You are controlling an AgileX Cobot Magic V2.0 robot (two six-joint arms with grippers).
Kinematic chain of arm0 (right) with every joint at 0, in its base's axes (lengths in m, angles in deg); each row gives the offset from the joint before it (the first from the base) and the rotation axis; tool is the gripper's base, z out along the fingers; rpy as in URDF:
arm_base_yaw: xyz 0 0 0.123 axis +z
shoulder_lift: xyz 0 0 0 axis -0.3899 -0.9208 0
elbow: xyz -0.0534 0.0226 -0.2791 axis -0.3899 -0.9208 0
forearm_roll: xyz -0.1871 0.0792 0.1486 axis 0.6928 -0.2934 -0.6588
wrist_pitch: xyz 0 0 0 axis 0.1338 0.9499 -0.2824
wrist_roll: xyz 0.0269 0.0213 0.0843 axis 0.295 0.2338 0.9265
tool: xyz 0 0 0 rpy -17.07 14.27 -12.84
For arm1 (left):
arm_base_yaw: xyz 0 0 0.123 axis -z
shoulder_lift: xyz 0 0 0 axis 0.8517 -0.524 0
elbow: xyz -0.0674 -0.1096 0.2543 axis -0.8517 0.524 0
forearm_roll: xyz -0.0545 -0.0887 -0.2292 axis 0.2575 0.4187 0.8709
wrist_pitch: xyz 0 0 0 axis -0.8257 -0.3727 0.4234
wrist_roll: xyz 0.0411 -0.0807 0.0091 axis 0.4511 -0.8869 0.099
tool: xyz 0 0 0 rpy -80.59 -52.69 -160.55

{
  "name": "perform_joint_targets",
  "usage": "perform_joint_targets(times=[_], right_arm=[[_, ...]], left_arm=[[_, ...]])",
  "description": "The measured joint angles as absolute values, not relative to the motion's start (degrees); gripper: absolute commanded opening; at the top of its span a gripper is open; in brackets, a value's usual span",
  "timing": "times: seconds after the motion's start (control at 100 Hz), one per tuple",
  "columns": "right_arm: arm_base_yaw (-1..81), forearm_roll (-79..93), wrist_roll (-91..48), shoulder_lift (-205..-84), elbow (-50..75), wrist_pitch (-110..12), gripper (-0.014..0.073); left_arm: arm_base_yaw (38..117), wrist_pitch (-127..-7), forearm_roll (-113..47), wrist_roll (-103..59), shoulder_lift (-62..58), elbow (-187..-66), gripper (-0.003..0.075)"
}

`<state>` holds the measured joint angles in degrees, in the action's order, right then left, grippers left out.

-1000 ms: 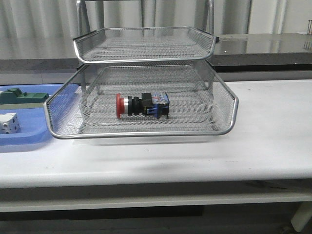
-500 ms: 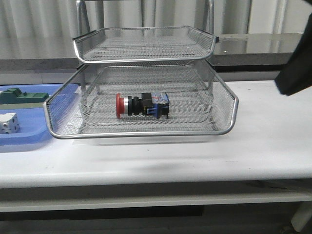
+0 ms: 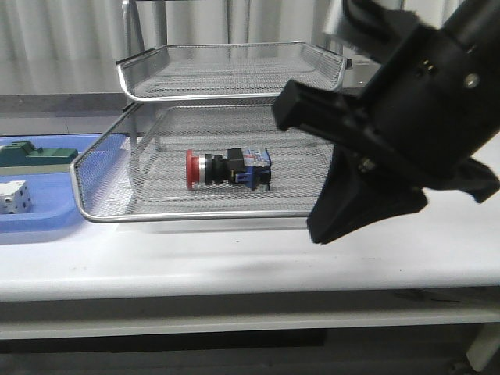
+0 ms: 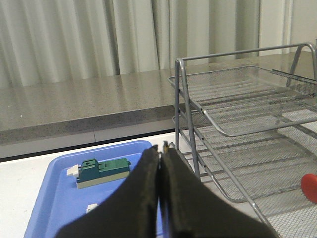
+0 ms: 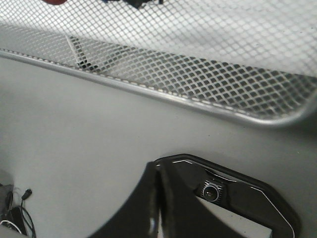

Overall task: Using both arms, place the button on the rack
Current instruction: 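Bring the right gripper to the front rim of the middle tray, then push the middle tray back into the rack with the right gripper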

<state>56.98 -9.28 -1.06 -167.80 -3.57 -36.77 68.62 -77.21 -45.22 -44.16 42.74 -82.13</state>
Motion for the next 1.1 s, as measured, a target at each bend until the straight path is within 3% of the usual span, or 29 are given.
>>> perform_joint_targets(times=[0.33, 0.78, 1.1], right_arm=[[62.03, -12.39, -1.06, -177.16, -3.57, -46.83, -0.0066], [62.15, -12.73, -1.06, -178.85, -3.53, -58.36, -0.0066], [59.62, -12.11, -1.52, -182.39, 1.05, -59.55, -0.0066]], left_arm=[[68.62, -77.23, -45.22, -44.16, 42.74, -82.13, -0.0021], [68.62, -77.23, -45.22, -44.16, 42.74, -82.13, -0.0021], [68.62, -77.23, -45.22, -44.16, 42.74, -82.13, -0.0021]])
